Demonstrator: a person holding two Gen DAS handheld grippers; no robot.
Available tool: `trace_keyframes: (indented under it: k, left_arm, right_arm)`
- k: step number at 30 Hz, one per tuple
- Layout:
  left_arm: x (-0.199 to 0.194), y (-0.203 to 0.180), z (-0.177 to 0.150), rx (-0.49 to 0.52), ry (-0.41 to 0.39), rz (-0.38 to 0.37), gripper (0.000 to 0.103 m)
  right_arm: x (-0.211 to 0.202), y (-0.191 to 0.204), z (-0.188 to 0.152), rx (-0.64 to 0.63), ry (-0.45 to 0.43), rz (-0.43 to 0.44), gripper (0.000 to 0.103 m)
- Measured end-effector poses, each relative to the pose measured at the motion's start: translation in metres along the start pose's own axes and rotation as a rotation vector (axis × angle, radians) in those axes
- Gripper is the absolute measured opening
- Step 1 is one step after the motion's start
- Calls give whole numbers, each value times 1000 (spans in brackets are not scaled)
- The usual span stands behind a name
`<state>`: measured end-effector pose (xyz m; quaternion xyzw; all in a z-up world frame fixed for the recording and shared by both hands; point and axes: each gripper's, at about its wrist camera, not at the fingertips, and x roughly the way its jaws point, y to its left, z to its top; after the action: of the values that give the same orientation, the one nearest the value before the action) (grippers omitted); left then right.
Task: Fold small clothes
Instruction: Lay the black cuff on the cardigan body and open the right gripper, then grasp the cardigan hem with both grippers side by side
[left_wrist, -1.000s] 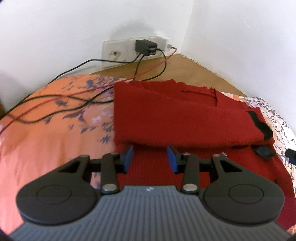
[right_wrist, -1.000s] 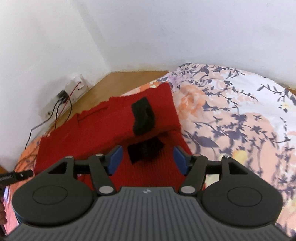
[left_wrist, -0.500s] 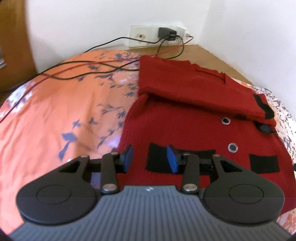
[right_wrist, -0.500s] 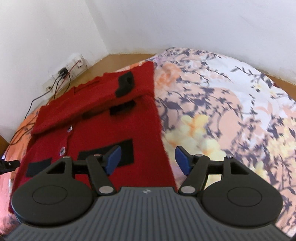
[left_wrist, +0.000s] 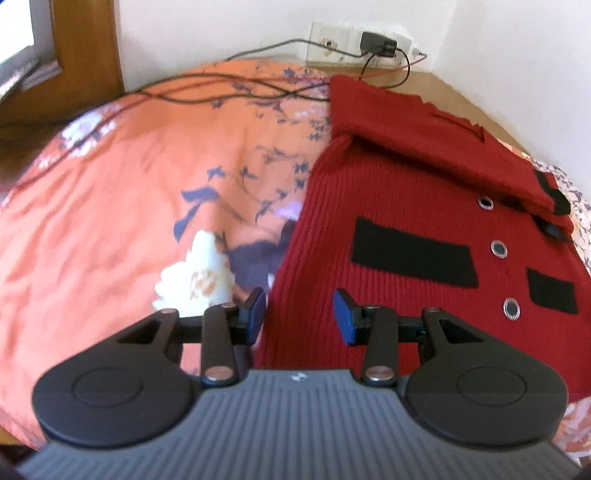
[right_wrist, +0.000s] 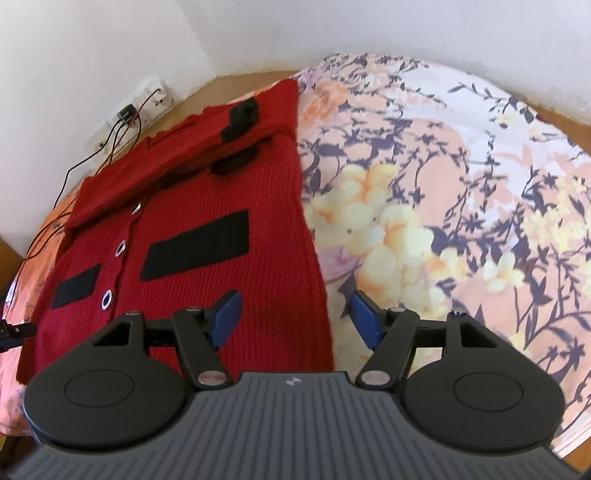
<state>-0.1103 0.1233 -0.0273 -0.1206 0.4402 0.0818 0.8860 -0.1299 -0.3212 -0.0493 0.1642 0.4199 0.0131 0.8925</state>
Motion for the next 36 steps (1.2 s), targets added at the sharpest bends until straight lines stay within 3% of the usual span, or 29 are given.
trace_keyframes:
  k: [5,22,24,29,31,36]
  left_arm:
    - [3,2,-7,-45,51,-90,42]
    - [11,-6,-13,11,20,-145,41]
    - [11,-6,-14,18,14,-145,40]
    - [10,-6,-14,23,4,-135,23]
    - [8,-5,-13,10,0,-139,18]
    - [-1,-1,-6,-45,-19,-175,12]
  right_arm:
    - [2,2,-6,-10,24,29,72]
    - [6,4,-8,5,28,111,72]
    - [5,4,-9,-1,22,103,68]
    - [2,-2,-9,15,-2,57,23]
    - [0,-9,-9,61,-15,72,14]
    - [-10,-17,-6,137,-66,144,9]
